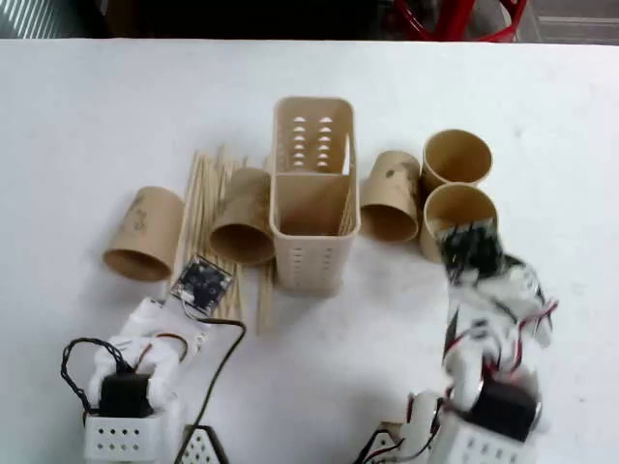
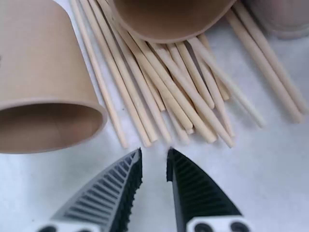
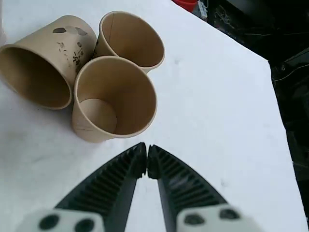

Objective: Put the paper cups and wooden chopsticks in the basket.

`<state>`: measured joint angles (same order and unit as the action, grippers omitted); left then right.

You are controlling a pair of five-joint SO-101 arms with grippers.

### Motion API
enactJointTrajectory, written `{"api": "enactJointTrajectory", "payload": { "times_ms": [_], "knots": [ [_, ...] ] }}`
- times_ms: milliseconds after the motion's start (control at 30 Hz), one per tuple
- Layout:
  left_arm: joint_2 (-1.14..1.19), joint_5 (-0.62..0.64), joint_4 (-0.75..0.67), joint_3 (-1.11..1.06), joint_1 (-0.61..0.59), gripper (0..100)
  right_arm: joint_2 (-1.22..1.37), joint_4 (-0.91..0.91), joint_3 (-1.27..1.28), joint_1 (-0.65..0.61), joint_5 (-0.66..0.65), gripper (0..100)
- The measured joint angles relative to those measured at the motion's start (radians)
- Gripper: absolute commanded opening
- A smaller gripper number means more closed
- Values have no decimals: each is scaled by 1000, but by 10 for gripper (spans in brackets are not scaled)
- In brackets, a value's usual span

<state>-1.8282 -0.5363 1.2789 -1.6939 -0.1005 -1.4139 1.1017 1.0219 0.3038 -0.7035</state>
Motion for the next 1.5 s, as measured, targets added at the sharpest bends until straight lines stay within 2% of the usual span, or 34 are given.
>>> {"api": "enactJointTrajectory", "payload": {
  "times_ms": [67,167,267,333,533,900,967,1267,1500],
  "knots": [
    [0,0,0,0,0,102,183,-23,-91,0,31,58],
    [0,0,0,0,0,102,474,-9,-270,-9,89,187],
    [0,0,0,0,0,102,769,71,-465,-34,109,314],
    [0,0,0,0,0,102,944,138,-580,-43,121,337],
    [0,0,0,0,0,102,1275,253,-827,-51,222,319],
    [0,0,0,0,0,102,1438,241,-885,-44,250,318],
    [0,0,0,0,0,102,1470,238,-887,-43,250,285],
    [0,0,0,0,0,102,1531,161,-888,-38,252,21],
    [0,0,0,0,0,102,1530,155,-891,0,252,17]
  ]
}}
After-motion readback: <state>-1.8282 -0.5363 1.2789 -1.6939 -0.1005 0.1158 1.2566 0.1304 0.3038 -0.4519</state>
